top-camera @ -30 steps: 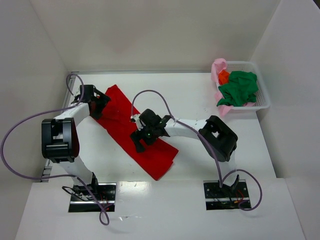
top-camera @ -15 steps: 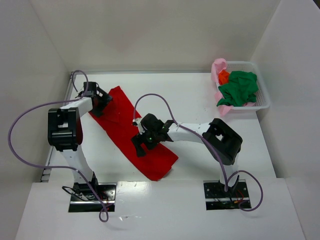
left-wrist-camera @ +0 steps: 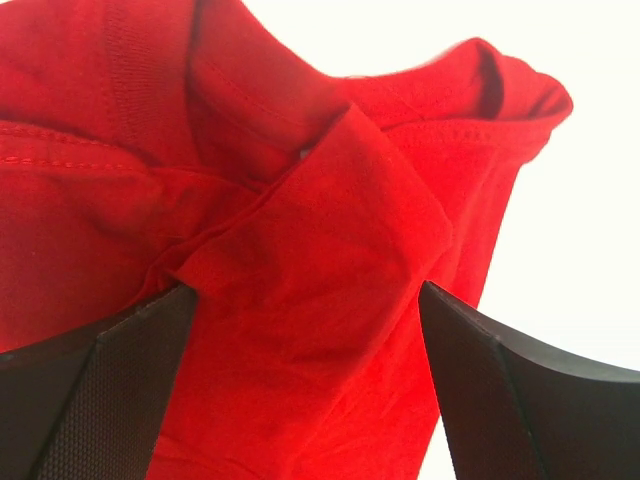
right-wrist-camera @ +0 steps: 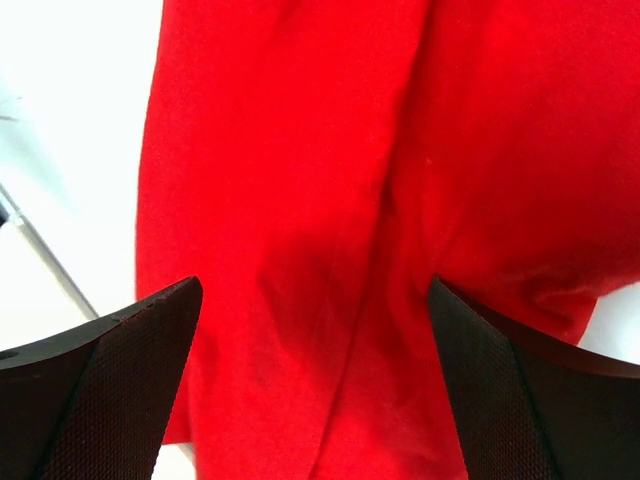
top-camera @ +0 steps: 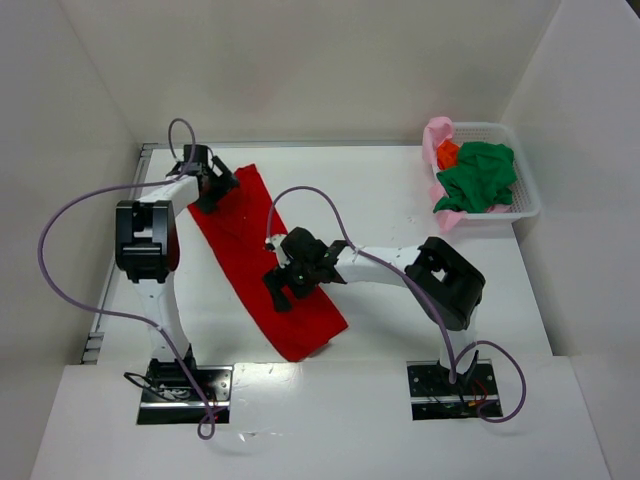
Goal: Fold and stack the t-shirts
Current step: Rotate the tshirt 90 degrees
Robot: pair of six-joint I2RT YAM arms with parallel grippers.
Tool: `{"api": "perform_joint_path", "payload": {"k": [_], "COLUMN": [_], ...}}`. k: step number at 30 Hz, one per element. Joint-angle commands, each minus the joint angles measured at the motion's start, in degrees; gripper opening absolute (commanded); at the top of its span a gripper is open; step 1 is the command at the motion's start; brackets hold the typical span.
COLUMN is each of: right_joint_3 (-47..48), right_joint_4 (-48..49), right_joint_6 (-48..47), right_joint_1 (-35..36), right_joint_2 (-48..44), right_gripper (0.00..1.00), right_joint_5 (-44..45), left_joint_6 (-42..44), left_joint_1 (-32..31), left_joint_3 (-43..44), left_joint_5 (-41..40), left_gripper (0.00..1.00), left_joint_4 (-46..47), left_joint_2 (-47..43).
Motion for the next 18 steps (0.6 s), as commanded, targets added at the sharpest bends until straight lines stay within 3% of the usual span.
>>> {"api": "perform_joint_path", "payload": {"k": [1,10,18], "right_joint_3": [-0.3,-2.7,-5.1], "right_joint_4": [-1.0,1.8,1.1], "right_joint_6": [-1.1,5.1,8.1], "right_joint_1": [0.6,-3.2,-10.3], "right_joint_2": [-2.0,-9.2,-20.0], "right_gripper": [0.99,0.99,0.99], "right_joint_5": [4.4,8.1,16.1], "left_joint_6": [5.3,14.5,15.6], "left_joint_1": [-3.4,-11.8,-18.3], "left_joint_3": [3.1,21.9,29.2], "left_joint_5": [4.7,11.6,16.8], "left_gripper": [1.00,1.00,1.00], "left_joint_4": [-2.0,-9.5,-10.7], "left_joint_2": [5.7,14.7,17.8]}}
